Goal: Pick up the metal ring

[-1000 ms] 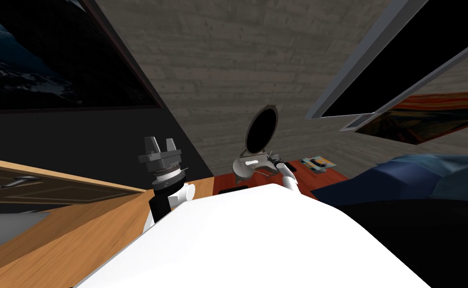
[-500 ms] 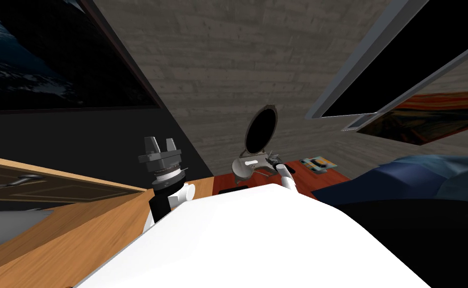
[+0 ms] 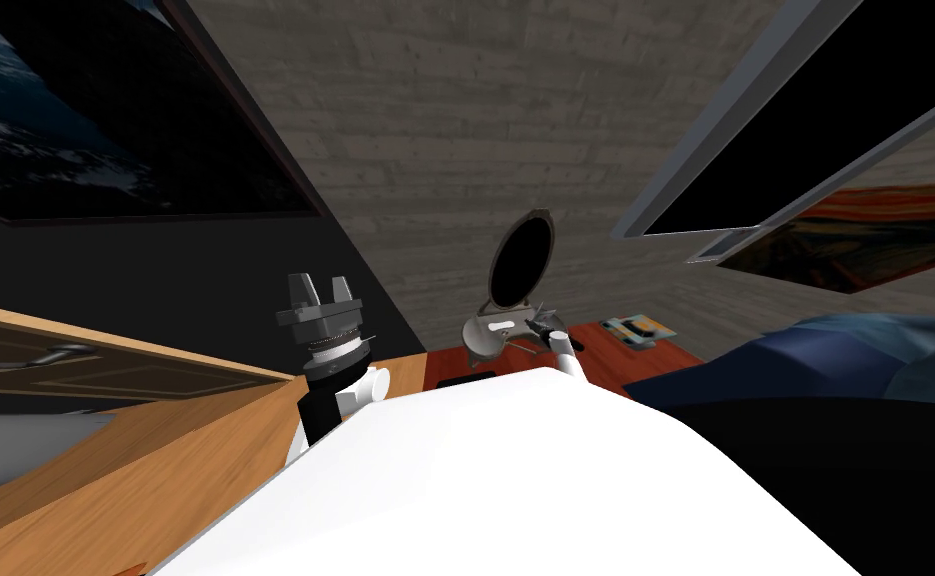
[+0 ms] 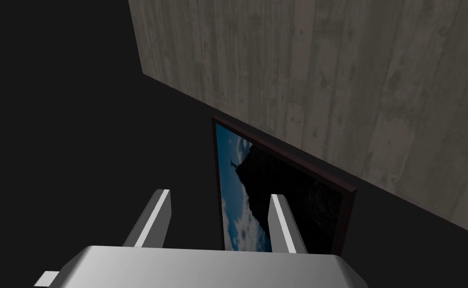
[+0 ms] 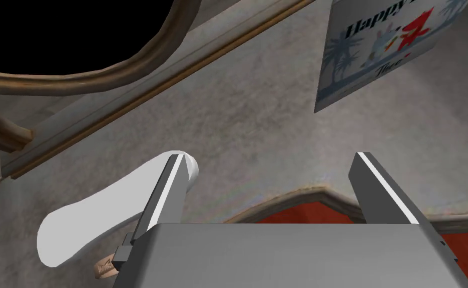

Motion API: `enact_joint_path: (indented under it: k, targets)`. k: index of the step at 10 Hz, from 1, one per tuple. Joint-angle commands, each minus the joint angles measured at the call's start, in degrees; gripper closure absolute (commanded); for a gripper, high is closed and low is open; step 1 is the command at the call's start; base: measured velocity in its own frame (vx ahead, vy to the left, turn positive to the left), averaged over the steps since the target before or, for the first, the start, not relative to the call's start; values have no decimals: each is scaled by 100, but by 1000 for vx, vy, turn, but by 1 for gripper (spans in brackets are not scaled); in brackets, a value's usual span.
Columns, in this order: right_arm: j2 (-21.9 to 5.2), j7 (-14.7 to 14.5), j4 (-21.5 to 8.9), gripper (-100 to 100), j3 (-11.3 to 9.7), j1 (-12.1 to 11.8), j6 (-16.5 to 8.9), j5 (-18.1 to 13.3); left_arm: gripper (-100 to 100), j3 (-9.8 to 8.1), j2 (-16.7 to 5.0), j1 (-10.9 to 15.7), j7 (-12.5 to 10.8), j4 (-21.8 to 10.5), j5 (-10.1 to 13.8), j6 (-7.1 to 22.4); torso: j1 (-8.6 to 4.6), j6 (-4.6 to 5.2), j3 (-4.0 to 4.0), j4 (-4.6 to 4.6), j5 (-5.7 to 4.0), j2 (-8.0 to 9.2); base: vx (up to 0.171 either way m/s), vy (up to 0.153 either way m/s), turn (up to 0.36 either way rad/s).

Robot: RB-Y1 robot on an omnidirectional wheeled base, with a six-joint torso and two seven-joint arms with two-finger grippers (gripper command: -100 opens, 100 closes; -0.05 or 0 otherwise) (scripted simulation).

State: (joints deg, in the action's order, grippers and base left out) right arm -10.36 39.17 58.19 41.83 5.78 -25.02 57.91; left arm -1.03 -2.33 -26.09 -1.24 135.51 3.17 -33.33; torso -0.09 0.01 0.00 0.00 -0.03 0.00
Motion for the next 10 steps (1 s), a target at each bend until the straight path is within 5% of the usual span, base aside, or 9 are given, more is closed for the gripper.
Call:
enact_joint_path:
  k: [1,2,5,9,10]
  targets:
    - [218,222,-279,-100,183,149,-205,87,0,0,0,0,0,0,0,0,0,0,0,0,0,0,-5,-42,28]
    - [218,222,-161,-100,183,149,-205,-59,0,0,0,0,0,0,0,0,1,-1,0,1,0,-1,-5,-25,14]
    - [349,290,-452,-100,270,220,-300,208,0,0,0,0,0,0,0,0,10,0,-1,0,2,-1,-1,-9,7]
    - [1034,478,-916,-100,508,410,-559,539,0,0,0,0,0,0,0,0,6,0,-1,0,2,-3,-1,-21,17]
    - [1036,478,-916,-100,508,410,-559,539,0,0,0,0,0,0,0,0,8,0,-1,0,2,-2,-2,-10,2]
